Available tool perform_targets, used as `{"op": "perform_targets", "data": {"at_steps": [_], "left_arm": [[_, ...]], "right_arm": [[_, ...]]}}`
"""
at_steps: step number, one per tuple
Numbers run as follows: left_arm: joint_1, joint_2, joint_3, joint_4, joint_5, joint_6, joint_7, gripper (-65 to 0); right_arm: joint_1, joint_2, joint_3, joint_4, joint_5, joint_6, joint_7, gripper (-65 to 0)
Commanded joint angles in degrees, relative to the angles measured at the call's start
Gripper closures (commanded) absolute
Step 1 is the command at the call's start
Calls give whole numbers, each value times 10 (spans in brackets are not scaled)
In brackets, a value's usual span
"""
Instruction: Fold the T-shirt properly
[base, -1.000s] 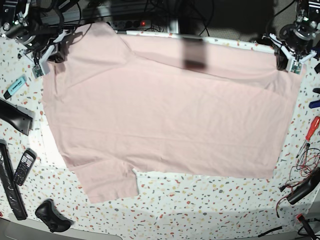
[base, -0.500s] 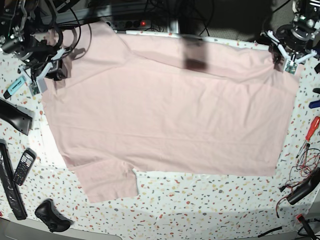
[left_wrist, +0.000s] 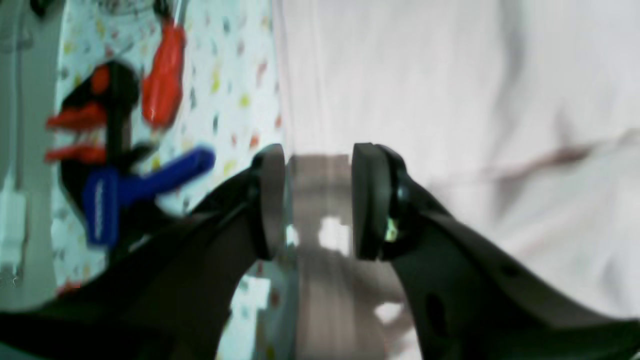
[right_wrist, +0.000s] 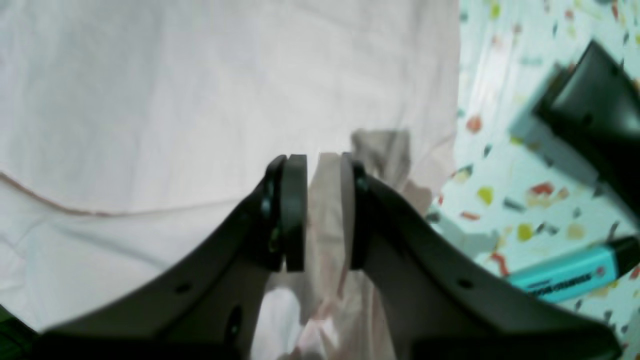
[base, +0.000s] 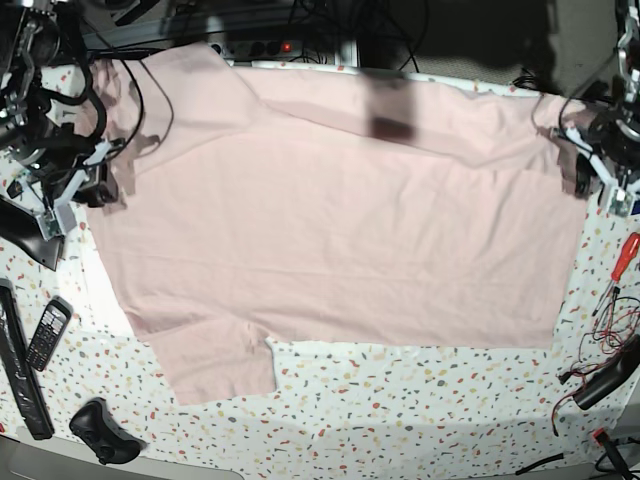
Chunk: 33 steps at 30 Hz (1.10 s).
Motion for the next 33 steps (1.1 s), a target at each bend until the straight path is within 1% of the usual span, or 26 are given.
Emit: {"op": "perform_targets", "data": {"at_steps": [1, 4, 6, 8, 11, 15, 17, 22, 25, 27, 30, 33], "left_arm": [[-21, -10, -5, -3, -10, -1, -12, -218], [-86, -10, -5, -54, -51, -35, 17, -218], [-137, -10, -4, -105, -86, -57, 49, -218], [-191, -10, -4, -164, -113, -75, 65, -218], [-272, -10, -2, -256, -135, -92, 66, -218], [-383, -10, 27, -389, -134, -99, 60, -218], [-438, -9, 54, -461, -126, -104, 45, -217], [-565, -9, 131, -643, -45, -100, -36, -217], [-627, -9, 163, -743, -31, -74, -83, -217], [-656, -7, 173, -799, -17, -56, -115, -217], [-683, -4, 173, -861, 2, -45, -160, -215], [-682, 2, 173, -891, 2, -41, -175, -215]], "right_arm": [[11, 10, 5, 11, 7, 4, 12, -121], [28, 10, 5, 10, 7, 1, 13, -121], [37, 10, 5, 9, 7, -12, 12, -121], [40, 10, 5, 9, 7, -14, 11, -121], [40, 10, 5, 9, 7, -14, 11, -121], [40, 10, 5, 9, 7, -14, 11, -121], [40, 10, 5, 9, 7, -14, 11, -121], [40, 10, 5, 9, 7, -14, -3, -121], [40, 10, 5, 9, 7, -14, -8, -121], [40, 10, 5, 9, 7, -14, -9, -121], [40, 10, 5, 9, 7, -14, -16, -121], [40, 10, 5, 9, 7, -14, -25, -121]]}}
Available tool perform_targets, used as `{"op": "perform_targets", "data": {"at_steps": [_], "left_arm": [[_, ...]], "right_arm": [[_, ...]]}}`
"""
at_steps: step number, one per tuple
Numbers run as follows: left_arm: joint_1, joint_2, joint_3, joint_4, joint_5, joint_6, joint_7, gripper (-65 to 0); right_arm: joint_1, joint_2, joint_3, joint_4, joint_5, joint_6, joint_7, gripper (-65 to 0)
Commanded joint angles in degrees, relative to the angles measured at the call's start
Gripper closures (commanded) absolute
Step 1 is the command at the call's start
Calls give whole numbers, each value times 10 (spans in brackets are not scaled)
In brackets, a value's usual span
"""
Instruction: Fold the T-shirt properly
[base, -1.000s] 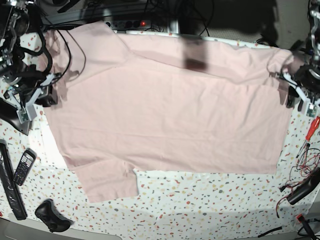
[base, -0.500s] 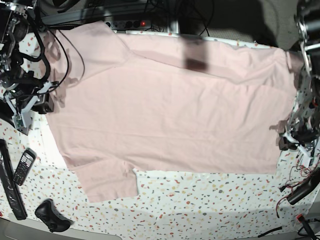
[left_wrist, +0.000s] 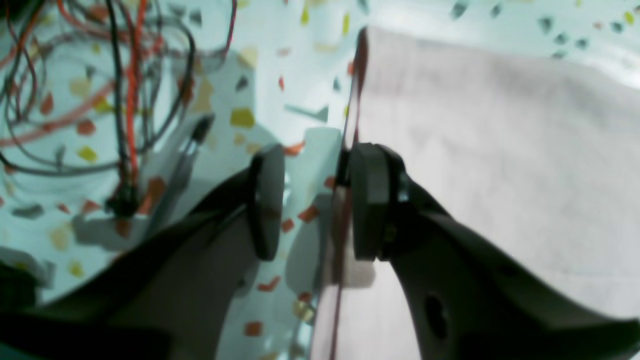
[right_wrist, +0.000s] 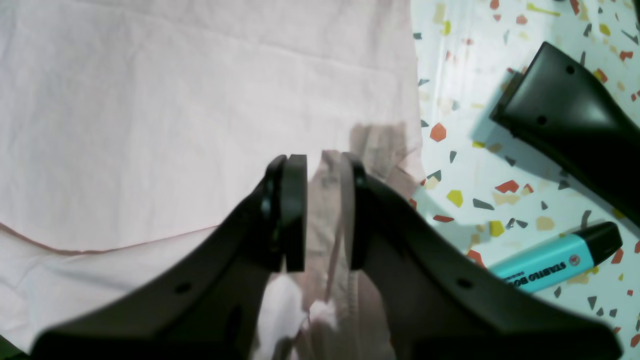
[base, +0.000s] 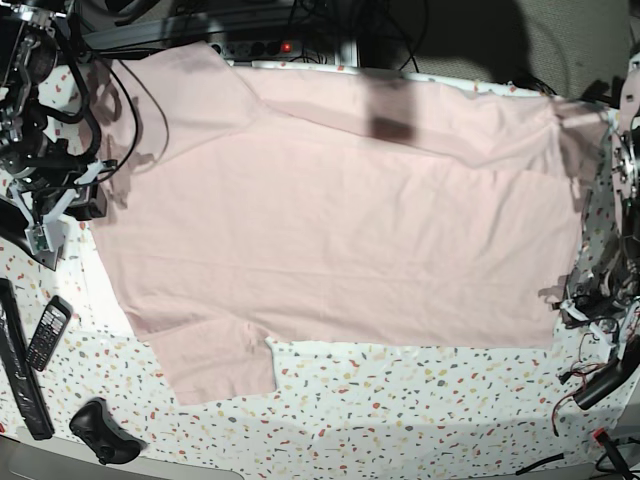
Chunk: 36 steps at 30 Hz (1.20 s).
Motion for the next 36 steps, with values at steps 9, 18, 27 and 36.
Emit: {"op": "perform_targets", "data": {"at_steps": [9, 18, 27, 36], "left_arm": [[-5, 21, 0, -6, -4, -1, -8, -215], [-5, 34, 0, -6, -4, -27, 26, -118], [-4, 33, 0, -6, -4, -26, 12, 0], [-4, 33, 0, -6, 46, -22, 17, 0]], "right_arm": [[6, 11, 5, 9, 7, -2, 10, -121], [6, 11, 5, 9, 7, -2, 11, -121], [6, 11, 5, 9, 6, -2, 122, -121], [71, 14, 4, 3, -10, -2, 186, -141]]}}
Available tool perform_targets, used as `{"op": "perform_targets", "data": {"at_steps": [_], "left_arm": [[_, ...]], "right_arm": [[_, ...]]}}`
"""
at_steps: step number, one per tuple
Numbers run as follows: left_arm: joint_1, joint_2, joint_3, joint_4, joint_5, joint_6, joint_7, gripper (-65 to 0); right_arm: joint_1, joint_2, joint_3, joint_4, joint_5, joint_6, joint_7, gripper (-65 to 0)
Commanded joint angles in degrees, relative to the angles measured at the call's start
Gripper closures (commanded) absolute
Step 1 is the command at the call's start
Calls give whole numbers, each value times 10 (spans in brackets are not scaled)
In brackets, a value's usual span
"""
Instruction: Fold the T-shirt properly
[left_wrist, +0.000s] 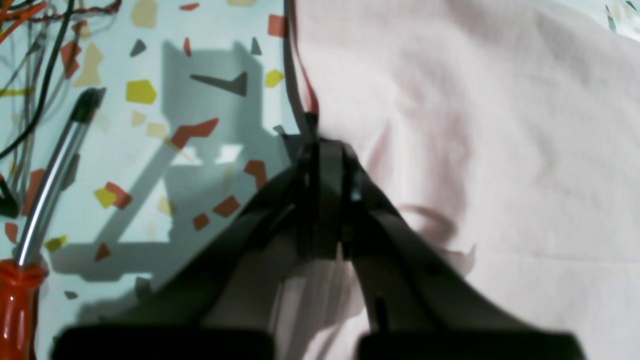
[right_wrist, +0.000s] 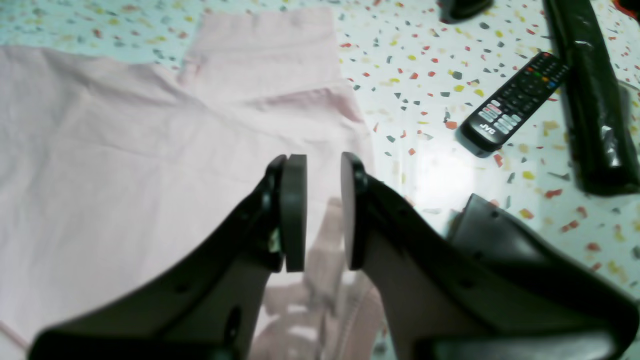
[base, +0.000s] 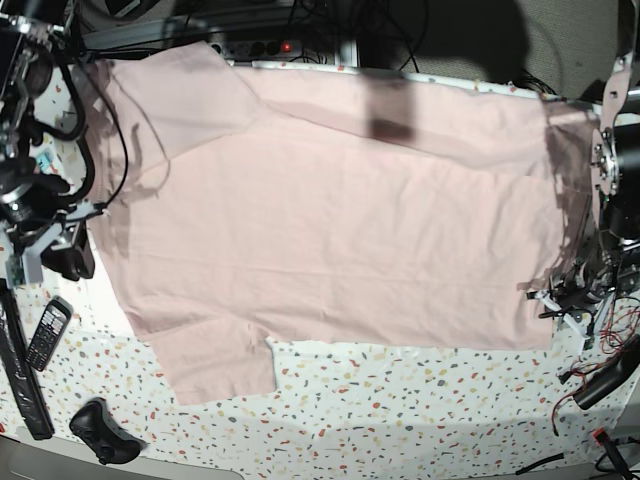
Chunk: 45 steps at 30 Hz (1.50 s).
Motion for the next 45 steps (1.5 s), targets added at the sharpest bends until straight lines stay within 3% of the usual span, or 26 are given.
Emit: {"op": "perform_targets", "data": {"at_steps": [1, 6, 10, 15, 17, 21, 26, 29, 34, 41, 45], "left_arm": [[-14, -3, 0, 6, 2, 0, 2, 0], [0, -3, 0, 6, 2, 0, -16, 0], [12, -3, 0, 6, 2, 0, -28, 0], [10, -3, 0, 8, 2, 0, -30, 0], [5, 10, 0, 11, 25, -25, -33, 0], [0, 46, 0, 12, 31, -11, -24, 0], [-1, 57, 0, 17, 27, -3, -25, 0], [0, 55, 0, 20, 27, -3, -11, 0], [0, 52, 0, 20, 27, -3, -10, 0], [0, 52, 0, 20, 27, -3, -11, 0], [0, 52, 0, 20, 27, -3, -10, 0]], "right_arm": [[22, 15, 2, 0, 15, -2, 16, -168], [100, 38, -14, -75, 20, -2, 11, -291], [188, 77, -51, -183, 20, -2, -5, -293], [340, 124, -163, -360, 20, -2, -61, -293], [402, 130, -211, -435, 19, -2, -90, -293], [501, 125, -294, -567, 20, -2, -132, -293], [553, 99, -348, -650, 17, -2, -146, -293], [555, 76, -353, -672, -21, -5, -141, -293], [555, 45, -353, -719, -100, -39, -119, -293], [555, 39, -353, -772, -158, -59, -87, -293], [555, 39, -352, -789, -159, -60, -78, -292]]}}
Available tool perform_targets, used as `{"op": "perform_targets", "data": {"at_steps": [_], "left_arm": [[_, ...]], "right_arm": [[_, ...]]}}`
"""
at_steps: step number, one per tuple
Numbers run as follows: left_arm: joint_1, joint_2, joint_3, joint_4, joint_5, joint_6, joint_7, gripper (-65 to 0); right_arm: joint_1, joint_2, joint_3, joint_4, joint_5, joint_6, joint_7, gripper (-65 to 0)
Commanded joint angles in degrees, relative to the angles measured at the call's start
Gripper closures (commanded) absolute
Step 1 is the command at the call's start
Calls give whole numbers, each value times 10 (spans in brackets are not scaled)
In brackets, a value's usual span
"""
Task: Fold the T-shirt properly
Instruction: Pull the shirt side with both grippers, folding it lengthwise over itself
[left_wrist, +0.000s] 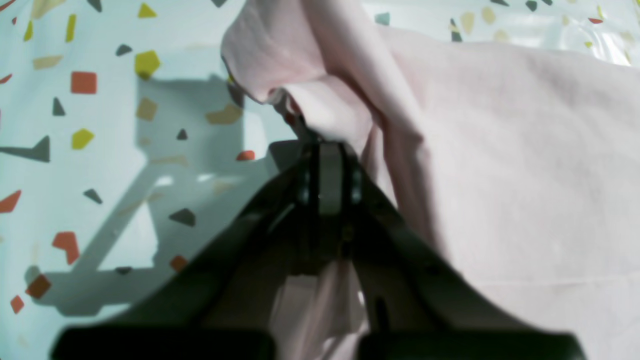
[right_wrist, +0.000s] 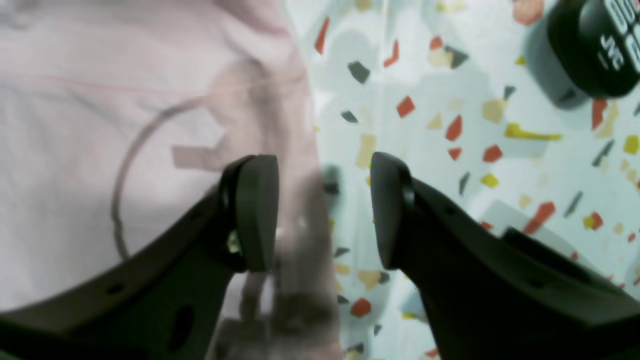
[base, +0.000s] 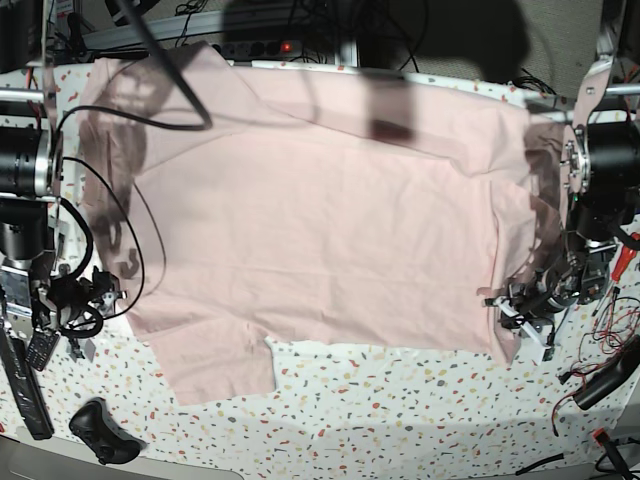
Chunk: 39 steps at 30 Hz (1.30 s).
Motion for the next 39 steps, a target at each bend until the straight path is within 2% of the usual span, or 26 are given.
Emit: {"op": "perform_targets", "data": {"at_steps": [1, 10, 13, 17, 19, 22, 25, 32, 35, 39], "left_arm": [[-11, -6, 1, 3, 8, 4, 19, 0], [-11, -6, 1, 3, 8, 4, 18, 0], [-11, -6, 1, 3, 8, 4, 19, 0], [-11, -6, 1, 3, 7, 4, 19, 0], [-11, -6, 1, 3, -7, 4, 19, 0], [-11, -6, 1, 3, -29, 4, 19, 0], [-11, -6, 1, 5, -44, 4, 18, 0], [17, -7, -5, 66, -57, 2, 30, 0], [48, -10, -21, 129, -86, -3, 45, 0], [98, -16, -58, 240, -89, -2, 78, 0]], "right_arm": [[21, 7, 3, 1, 2, -3, 7, -292], [6, 7, 3, -37, 16, -3, 16, -284], [0, 7, 3, -37, 40, -2, 12, -199], [-11, 7, 3, -37, 48, 25, 30, -36], [-17, 7, 3, -37, 48, 32, 50, 0], [-18, 7, 3, -34, 48, 47, 82, 0], [-19, 7, 3, -22, 48, 83, 104, 0], [-67, 9, 26, 90, 53, 83, 113, 0], [-121, 9, 54, 182, 78, 83, 107, 0], [-195, 7, 114, 308, 82, 83, 101, 0]]}}
